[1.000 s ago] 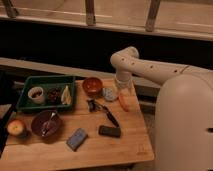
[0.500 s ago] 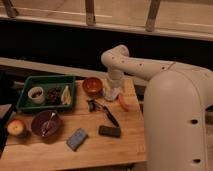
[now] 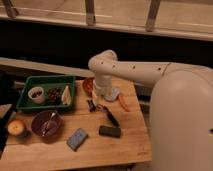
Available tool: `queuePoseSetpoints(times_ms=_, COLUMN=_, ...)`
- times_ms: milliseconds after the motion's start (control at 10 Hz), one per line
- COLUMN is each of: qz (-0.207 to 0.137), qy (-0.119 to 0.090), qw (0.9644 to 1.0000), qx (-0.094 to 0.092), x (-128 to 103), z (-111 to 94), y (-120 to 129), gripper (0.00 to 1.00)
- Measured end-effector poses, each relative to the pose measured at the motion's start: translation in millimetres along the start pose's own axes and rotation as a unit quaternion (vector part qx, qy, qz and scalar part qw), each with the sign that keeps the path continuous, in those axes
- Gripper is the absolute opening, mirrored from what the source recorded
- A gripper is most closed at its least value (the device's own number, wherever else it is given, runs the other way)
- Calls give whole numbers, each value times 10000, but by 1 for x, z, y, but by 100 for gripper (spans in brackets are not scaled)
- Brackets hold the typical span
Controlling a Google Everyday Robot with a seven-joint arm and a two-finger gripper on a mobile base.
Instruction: Place sponge in red bowl
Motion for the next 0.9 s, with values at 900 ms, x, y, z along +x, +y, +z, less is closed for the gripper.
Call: queuePoseSetpoints(times_ms=900, qz=-255, qy=-733, qw=9970, qx=-75, x=41, z=7, y=92, gripper=61)
